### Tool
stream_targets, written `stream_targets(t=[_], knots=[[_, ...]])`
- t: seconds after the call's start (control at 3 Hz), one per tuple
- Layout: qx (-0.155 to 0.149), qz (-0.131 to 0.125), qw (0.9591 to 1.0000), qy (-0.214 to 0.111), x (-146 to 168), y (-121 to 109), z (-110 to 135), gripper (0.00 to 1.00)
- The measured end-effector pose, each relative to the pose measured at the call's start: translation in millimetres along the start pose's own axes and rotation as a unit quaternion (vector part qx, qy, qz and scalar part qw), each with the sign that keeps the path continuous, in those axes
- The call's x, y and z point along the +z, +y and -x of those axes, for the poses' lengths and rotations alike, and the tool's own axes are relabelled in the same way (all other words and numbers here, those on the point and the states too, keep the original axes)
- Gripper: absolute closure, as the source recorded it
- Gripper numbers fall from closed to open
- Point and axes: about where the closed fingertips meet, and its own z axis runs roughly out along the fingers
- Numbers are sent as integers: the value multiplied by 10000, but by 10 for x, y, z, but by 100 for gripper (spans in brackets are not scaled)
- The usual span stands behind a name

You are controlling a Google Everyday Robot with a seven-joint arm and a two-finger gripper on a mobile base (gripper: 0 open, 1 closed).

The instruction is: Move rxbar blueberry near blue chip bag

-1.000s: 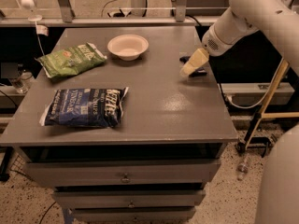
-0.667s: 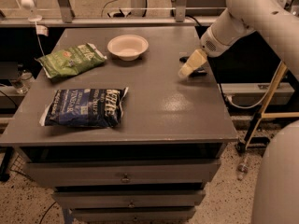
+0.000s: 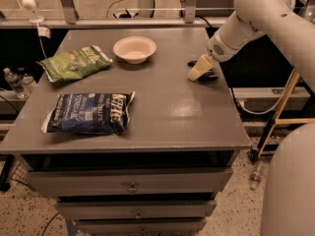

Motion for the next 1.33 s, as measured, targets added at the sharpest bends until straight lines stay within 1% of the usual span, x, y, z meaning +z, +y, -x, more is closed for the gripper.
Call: stream_targets(t=[0.33,0.67,1.0,1.33], knots=[[11,60,10000,-2,41,8,-1,59],[10,62,10000,-3,28,7,7,82],[10,62,10000,-3,10,5,17,100],[-431,-97,9989,-163,-267,129,214,100]])
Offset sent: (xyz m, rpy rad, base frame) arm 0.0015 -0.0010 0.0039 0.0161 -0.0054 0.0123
